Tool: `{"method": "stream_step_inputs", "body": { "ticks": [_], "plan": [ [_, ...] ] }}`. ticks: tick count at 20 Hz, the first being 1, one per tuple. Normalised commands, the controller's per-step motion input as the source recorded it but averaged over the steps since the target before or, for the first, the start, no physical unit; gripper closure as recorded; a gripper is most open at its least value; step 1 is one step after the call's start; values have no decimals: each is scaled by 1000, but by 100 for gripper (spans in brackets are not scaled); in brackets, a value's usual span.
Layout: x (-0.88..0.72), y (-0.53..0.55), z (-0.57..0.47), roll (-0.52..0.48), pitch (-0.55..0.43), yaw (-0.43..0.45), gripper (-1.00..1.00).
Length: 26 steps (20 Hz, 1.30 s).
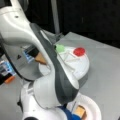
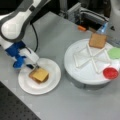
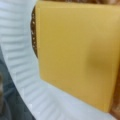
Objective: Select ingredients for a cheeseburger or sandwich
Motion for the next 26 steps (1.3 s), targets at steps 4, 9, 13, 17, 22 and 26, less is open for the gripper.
{"method": "stream_step_inputs", "body": {
  "ticks": [4, 9, 13, 17, 22, 26],
  "plan": [
    [364, -282, 37, 295, 93, 232, -100],
    [289, -268, 170, 211, 130, 222, -100],
    [164, -164, 337, 21, 157, 167, -100],
    [40, 41, 352, -250, 156, 114, -100],
    [-58, 267, 258, -546, 78, 13, -100],
    [-242, 441, 182, -618, -7, -72, -100]
  ]
}}
